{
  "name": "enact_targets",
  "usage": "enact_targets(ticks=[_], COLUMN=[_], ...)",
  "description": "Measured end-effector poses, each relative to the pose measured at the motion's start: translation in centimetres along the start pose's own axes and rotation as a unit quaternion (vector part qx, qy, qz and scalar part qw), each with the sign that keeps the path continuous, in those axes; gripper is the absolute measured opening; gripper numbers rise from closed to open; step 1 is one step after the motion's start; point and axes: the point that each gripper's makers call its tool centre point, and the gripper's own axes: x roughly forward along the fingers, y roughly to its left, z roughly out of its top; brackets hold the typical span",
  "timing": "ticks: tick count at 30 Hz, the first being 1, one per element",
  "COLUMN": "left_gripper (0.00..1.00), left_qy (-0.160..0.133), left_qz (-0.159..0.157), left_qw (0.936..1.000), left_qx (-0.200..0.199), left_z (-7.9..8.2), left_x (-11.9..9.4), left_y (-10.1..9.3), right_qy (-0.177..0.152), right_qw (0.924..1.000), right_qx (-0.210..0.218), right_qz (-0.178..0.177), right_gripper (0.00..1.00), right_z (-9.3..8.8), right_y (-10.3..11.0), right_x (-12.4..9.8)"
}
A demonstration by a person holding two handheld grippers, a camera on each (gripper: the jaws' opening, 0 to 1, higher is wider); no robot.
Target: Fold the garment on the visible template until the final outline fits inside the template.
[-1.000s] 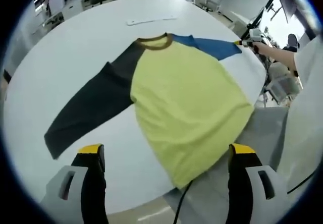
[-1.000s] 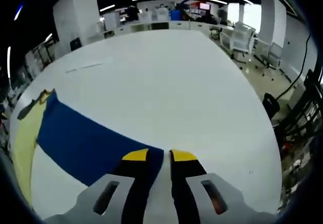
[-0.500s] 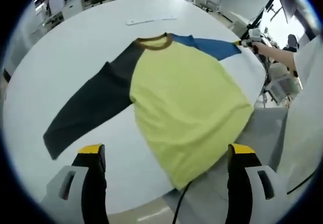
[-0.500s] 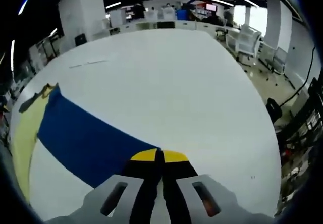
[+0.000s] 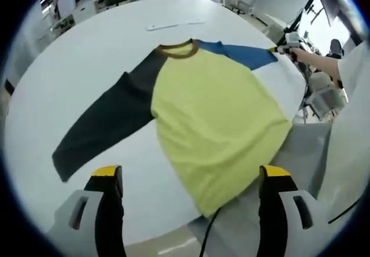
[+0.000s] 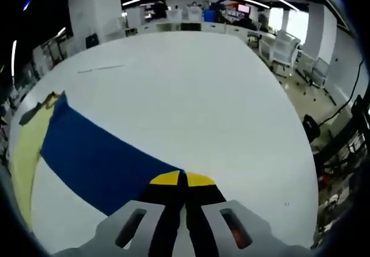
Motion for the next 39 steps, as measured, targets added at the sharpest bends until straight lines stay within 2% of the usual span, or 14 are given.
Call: enact_targets(ticks=[5, 10, 15, 19, 39], left_gripper=[0.95, 0.94, 0.94, 0.94, 0.92], left_qy=[-0.002, -0.014, -0.022, -0.027, -0.072], left_qz=[-0.001, -0.003, 0.000, 0.002, 0.006], left_qw=[1.0000, 0.9999, 0.9998, 0.9996, 0.9974], left_qx=[0.000, -0.002, -0.001, 0.000, 0.009], left_z=[0.1, 0.4, 0.3, 0.3, 0.5], left_x=[-0.2, -0.7, -1.3, -1.7, -4.2], left_y=[-0.2, -0.4, -0.5, -0.6, -1.3], right_qy=[0.005, -0.015, 0.005, 0.002, -0.005], right_qw=[0.9999, 0.9995, 0.9997, 0.9996, 0.9998], right_qx=[-0.010, 0.026, 0.015, 0.017, 0.011], right_qz=[-0.003, -0.002, -0.016, -0.021, -0.018], right_gripper=[0.02, 0.02, 0.02, 0.02, 0.02], right_z=[0.4, 2.0, 2.2, 2.8, 5.5], right_y=[0.0, -0.8, -1.7, -2.0, -0.7], right_x=[-0.2, -0.8, -1.6, -2.4, -7.2])
